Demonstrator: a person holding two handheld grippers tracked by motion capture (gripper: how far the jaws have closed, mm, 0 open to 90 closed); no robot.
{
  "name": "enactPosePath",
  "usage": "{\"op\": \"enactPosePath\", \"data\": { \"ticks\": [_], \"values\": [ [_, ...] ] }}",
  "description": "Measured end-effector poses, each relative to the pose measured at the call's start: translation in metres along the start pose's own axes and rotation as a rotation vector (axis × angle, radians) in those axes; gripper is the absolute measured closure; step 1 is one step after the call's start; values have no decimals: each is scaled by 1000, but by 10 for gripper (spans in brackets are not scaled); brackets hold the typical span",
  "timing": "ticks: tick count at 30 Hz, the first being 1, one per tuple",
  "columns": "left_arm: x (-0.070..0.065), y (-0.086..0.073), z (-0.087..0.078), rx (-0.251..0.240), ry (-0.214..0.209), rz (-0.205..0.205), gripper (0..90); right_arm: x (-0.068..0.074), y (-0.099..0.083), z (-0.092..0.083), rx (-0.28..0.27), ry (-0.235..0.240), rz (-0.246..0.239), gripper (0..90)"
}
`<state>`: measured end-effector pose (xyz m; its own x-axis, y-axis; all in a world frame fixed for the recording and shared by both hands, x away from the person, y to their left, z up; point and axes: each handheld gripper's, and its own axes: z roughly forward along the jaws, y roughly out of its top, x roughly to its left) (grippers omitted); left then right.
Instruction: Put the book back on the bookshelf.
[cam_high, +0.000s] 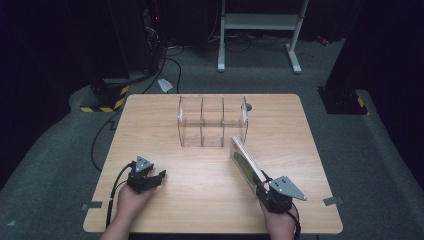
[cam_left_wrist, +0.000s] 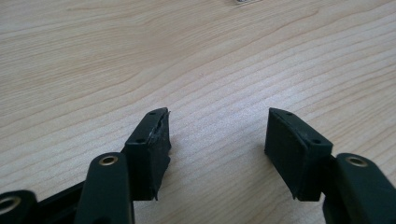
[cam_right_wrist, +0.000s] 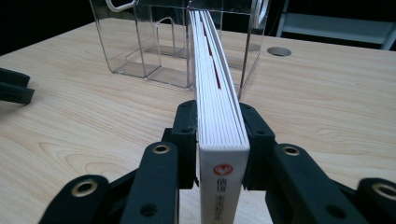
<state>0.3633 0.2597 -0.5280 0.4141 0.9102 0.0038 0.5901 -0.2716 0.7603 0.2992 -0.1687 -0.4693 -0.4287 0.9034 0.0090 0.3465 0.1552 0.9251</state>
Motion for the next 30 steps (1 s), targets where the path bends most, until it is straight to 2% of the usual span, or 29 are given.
{"op": "enactPosePath", "data": {
  "ticks": [5, 8, 10, 13, 19, 30],
  "values": [
    [0, 0, 0, 0, 0, 0, 403, 5, 2, 9, 32, -30, -10, 667],
    [0, 0, 0, 1, 1, 2, 403, 5, 3, 12, 36, -18, 1, 744],
    [0, 0, 0, 0, 3, 5, 403, 7, 4, 13, 38, -28, -14, 752],
    [0, 0, 0, 0, 2, 5, 403, 10, 9, 14, 23, -15, -28, 755],
    [0, 0, 0, 0, 0, 5, 407, 17, 22, 18, -12, -41, -58, 756],
    [-1, 0, 0, 7, -13, 8, 378, 9, 47, 46, -34, -86, -25, 755]
  ]
}}
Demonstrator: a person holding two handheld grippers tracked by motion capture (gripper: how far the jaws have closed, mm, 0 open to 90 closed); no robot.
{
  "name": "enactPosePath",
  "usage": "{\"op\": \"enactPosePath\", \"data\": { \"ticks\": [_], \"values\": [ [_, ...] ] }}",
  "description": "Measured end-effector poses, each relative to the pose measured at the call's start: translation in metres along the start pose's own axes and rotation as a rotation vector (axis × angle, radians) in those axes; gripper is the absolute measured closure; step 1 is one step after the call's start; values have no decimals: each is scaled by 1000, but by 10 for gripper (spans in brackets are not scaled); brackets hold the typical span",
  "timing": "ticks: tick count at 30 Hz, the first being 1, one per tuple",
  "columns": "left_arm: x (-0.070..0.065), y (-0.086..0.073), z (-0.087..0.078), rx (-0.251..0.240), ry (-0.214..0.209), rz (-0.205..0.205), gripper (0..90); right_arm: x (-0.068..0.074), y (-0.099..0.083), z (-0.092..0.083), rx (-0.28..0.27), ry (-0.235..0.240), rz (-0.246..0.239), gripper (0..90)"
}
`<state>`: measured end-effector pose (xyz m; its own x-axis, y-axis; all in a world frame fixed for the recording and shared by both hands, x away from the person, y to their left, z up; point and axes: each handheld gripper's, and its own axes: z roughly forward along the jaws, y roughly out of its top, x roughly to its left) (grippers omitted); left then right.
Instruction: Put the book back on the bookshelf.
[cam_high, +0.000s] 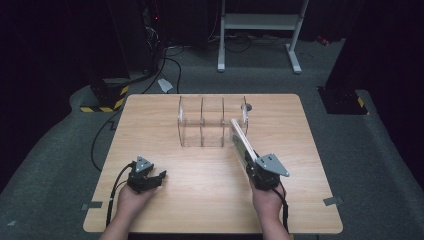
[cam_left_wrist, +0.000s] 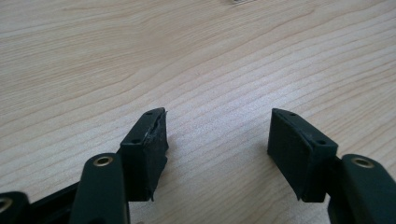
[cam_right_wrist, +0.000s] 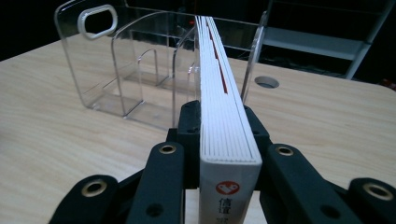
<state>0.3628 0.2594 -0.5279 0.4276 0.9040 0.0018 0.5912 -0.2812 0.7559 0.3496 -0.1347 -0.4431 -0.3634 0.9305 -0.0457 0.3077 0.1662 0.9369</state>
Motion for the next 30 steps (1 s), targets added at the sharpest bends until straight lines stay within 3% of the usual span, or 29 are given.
{"op": "enactPosePath", "data": {
  "ticks": [11, 30],
  "values": [
    [0, 0, 0, -2, -6, 3, 354, 1, 17, 26, -14, -25, 1, 755],
    [0, 0, 0, -2, -5, 6, 352, 1, 25, 76, 2, -78, 24, 755]
  ]
}}
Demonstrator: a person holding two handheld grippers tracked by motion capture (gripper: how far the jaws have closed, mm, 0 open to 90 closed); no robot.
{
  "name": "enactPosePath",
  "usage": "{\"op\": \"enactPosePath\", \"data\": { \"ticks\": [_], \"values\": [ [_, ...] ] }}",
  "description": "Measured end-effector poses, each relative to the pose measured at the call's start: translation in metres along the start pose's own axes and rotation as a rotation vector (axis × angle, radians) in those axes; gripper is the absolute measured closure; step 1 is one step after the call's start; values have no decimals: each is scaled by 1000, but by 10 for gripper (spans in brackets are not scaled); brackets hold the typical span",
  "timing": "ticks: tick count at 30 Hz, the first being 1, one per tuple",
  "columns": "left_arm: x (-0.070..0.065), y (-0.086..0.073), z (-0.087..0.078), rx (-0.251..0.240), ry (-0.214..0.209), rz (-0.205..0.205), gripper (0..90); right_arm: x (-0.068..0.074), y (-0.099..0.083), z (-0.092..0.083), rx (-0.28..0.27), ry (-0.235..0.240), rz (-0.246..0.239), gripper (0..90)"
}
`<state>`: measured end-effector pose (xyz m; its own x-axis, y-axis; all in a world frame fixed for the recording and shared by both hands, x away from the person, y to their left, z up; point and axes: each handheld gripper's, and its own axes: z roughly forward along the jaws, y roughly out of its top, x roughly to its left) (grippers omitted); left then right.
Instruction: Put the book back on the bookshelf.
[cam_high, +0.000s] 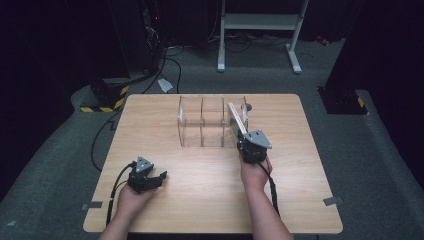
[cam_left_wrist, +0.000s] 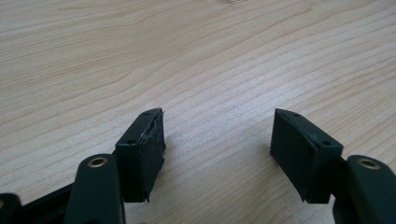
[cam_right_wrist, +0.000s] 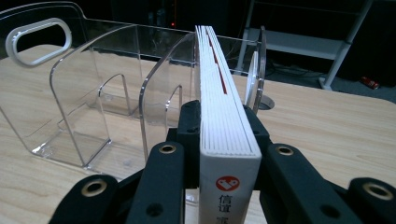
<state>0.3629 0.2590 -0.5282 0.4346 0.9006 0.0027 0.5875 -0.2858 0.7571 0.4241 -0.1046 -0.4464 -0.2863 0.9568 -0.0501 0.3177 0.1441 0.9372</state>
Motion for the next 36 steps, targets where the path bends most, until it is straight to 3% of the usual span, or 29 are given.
{"op": "enactPosePath", "data": {
  "ticks": [12, 26, 36],
  "values": [
    [0, 0, 0, 0, 0, -1, 351, 2, -2, 16, 9, -14, -5, 755],
    [0, 0, 0, 0, 0, 0, 352, 3, -1, 22, -2, -28, 20, 755],
    [0, 0, 0, 0, -1, -1, 351, 7, 2, 28, -7, -30, 13, 755]
  ]
}}
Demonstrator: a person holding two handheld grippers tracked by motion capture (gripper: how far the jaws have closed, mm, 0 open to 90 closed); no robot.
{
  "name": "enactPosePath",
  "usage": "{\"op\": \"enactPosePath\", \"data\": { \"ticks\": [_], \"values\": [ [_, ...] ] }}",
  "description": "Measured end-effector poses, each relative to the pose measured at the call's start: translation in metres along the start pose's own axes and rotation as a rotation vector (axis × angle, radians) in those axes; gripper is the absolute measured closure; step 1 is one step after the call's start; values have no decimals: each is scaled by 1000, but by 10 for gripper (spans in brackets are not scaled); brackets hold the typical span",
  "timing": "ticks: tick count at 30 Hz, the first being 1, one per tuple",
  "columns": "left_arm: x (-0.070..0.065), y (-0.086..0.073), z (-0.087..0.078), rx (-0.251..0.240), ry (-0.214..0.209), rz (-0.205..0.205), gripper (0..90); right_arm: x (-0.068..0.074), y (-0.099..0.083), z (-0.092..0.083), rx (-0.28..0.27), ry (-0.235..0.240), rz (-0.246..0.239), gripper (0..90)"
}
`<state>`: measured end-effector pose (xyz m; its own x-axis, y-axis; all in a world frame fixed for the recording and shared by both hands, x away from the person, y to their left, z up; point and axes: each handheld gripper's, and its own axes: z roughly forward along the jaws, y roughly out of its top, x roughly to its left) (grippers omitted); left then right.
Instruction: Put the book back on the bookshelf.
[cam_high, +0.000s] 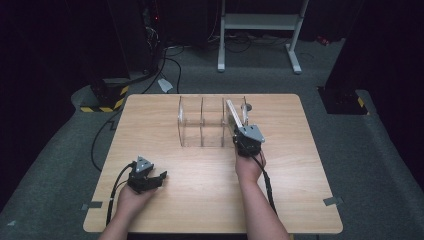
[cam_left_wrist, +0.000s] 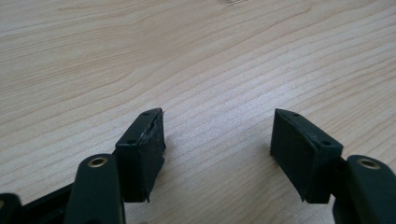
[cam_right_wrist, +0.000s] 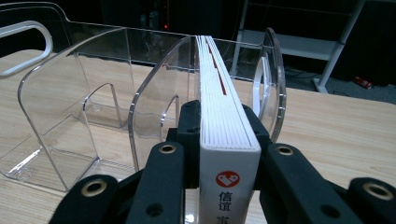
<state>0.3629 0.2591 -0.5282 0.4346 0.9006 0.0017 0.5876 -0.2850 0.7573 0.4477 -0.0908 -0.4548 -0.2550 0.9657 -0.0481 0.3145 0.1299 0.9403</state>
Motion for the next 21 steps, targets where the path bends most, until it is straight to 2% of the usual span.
{"op": "enactPosePath", "data": {
  "ticks": [5, 11, 21],
  "values": [
    [0, 0, 0, 0, -1, -2, 351, 2, -2, 1, 2, 5, -12, 751],
    [0, 0, 0, 0, 1, 1, 351, 0, -5, -1, 9, 1, 15, 745],
    [0, 0, 0, 0, 1, 1, 351, -2, -14, -1, 25, -4, 21, 733]
  ]
}}
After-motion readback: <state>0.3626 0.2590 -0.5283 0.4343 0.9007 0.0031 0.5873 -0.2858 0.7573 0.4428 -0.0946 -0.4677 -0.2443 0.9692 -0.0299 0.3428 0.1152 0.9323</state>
